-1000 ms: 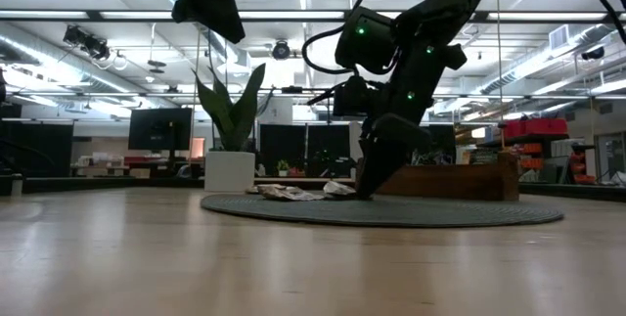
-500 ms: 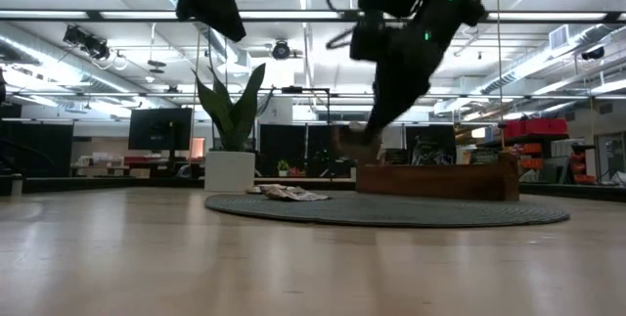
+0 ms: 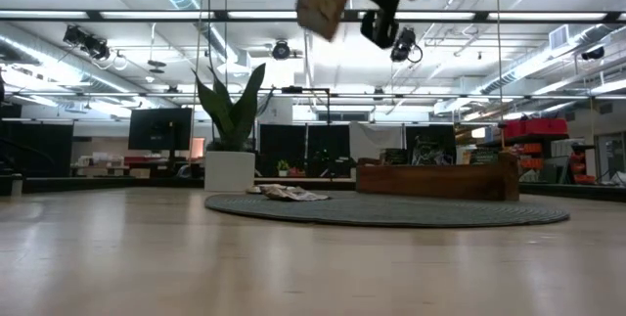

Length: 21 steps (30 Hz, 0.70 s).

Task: Pick & Place Tea
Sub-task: Put the brown tea bag into the left section of the wooden organizer

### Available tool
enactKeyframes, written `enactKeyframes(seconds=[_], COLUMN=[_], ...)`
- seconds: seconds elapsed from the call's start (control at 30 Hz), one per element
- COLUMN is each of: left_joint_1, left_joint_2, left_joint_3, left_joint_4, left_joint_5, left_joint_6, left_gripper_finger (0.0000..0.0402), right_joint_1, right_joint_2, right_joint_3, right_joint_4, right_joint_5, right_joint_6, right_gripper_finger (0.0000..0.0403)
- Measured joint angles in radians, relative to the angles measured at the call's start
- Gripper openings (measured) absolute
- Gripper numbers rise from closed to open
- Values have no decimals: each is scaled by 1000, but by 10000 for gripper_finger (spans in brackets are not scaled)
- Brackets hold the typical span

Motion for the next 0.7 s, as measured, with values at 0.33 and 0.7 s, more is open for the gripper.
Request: enactKeyframes(seconds=[0.33, 0.7], left_joint_1=[0, 3], left_joint_2=[0, 0], left_joint_3=[0, 0], left_joint_4=[73, 85], left_joint_5=[215, 243], left_joint_6=[23, 21], left_gripper_finger=[90, 90], right_joint_1=[0, 25], right_joint_2=[-20, -20], right_joint_3=[0, 0], right_joint_4=[117, 150], right_joint_5=[-43, -81], right_joint_6=[84, 118], right_gripper_finger=[0, 0])
